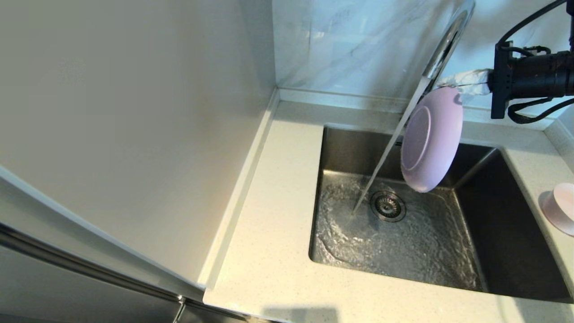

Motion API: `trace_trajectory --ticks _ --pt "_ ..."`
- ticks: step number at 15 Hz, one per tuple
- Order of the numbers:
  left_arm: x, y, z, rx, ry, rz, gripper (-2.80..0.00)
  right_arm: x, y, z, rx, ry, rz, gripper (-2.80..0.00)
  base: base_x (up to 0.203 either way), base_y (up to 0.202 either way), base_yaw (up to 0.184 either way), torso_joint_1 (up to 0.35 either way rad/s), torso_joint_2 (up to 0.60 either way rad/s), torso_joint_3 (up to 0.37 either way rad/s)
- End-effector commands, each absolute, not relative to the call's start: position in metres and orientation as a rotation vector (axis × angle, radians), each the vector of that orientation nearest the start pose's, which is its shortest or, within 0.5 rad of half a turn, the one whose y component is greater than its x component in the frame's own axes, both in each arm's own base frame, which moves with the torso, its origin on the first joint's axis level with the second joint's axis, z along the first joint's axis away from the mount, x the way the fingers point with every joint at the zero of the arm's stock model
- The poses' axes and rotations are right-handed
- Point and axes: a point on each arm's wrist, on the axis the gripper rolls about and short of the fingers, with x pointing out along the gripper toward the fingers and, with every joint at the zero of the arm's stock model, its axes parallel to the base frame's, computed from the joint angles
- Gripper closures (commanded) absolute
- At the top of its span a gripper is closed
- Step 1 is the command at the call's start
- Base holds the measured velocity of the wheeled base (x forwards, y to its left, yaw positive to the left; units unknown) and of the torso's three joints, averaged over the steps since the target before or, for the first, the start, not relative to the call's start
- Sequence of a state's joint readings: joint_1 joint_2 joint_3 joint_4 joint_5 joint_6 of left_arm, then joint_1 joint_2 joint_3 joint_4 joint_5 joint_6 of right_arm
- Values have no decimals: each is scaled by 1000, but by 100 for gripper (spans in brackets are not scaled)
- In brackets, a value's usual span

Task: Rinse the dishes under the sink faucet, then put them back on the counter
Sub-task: Rinse the plate, then place the plate on the table

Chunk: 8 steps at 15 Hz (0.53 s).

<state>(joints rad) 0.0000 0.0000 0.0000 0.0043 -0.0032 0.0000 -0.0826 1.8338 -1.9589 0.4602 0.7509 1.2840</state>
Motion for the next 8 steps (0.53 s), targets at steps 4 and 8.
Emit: trace_trajectory --ticks 4,8 --pt "-23 0 75 0 5 -3 0 283 -50 358 1061 593 316 0 0 0 0 0 0 0" --pt "-23 0 75 0 5 -3 0 227 -56 330 698 864 136 0 0 0 0 0 0 0"
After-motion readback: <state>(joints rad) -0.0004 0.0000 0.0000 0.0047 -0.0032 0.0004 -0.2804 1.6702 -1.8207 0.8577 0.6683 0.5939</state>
